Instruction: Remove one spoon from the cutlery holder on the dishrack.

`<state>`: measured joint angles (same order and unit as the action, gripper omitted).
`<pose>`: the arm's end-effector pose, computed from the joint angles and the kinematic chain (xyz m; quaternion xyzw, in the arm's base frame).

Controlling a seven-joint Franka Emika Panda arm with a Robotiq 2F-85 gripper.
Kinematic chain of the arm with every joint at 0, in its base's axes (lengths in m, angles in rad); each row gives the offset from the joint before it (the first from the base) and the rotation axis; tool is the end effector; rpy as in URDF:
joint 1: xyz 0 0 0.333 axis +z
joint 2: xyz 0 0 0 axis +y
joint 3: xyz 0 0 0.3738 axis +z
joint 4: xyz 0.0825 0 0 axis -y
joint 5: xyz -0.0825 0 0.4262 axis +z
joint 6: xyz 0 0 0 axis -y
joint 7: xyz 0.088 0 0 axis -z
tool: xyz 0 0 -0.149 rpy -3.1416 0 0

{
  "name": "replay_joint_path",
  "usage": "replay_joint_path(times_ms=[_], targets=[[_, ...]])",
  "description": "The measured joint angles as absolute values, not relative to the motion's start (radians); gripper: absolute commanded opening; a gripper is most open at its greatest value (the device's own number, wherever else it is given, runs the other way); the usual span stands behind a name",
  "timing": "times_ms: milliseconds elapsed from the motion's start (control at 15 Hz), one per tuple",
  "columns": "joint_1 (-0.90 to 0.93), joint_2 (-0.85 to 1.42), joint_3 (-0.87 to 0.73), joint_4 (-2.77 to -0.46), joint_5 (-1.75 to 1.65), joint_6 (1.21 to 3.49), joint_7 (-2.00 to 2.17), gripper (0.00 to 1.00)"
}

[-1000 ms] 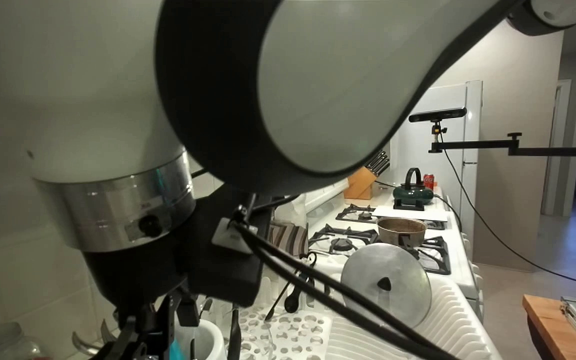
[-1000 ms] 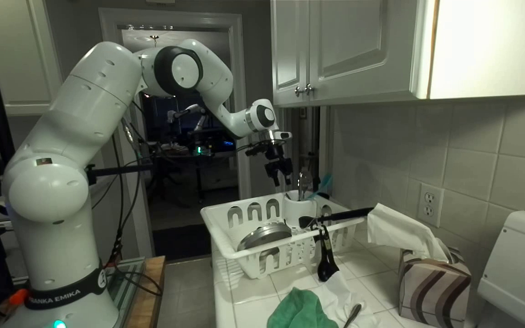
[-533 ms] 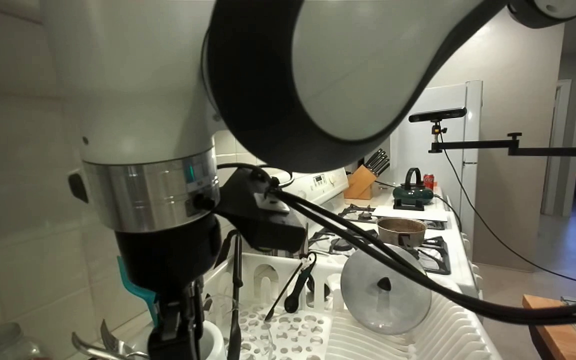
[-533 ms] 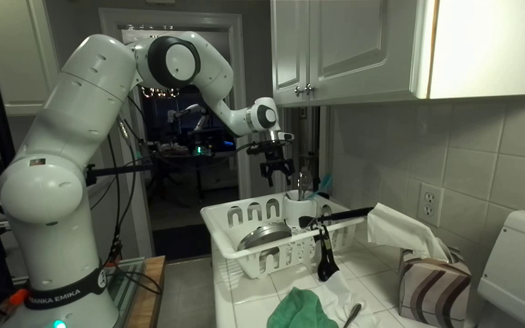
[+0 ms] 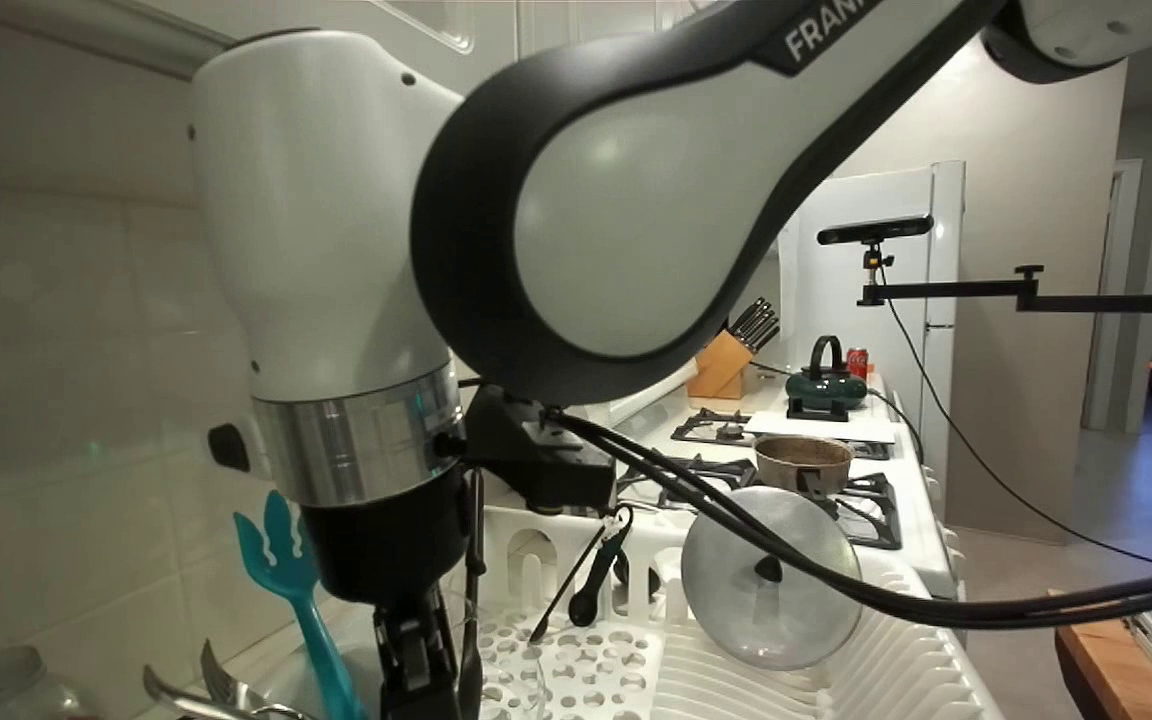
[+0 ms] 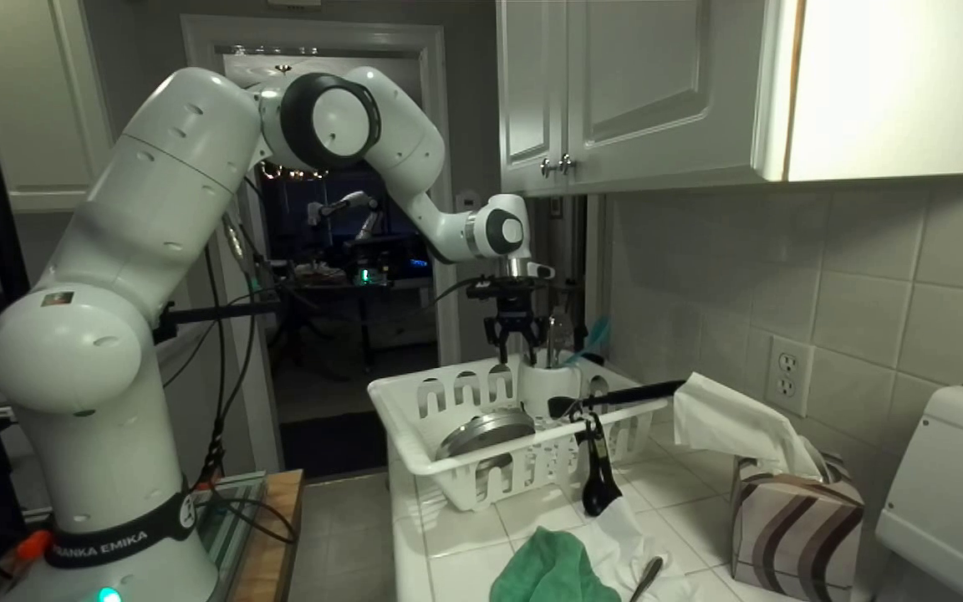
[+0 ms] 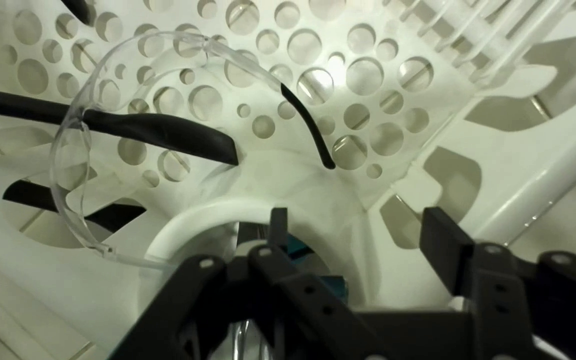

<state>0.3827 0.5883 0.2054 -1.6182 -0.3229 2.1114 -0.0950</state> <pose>0.6428 0.3764 0.2630 0.9113 0.4025 -0.0183 0.0844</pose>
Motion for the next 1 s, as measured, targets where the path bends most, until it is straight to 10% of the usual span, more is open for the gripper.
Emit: replay_joint_path(times_ms=[533, 1000], targets=[[0.384, 0.621, 0.205, -1.572, -0.323, 2.109, -0.097, 0.64], [0.391, 0.636, 0.205, -1.539, -0.323, 2.109, -0.096, 0.06]])
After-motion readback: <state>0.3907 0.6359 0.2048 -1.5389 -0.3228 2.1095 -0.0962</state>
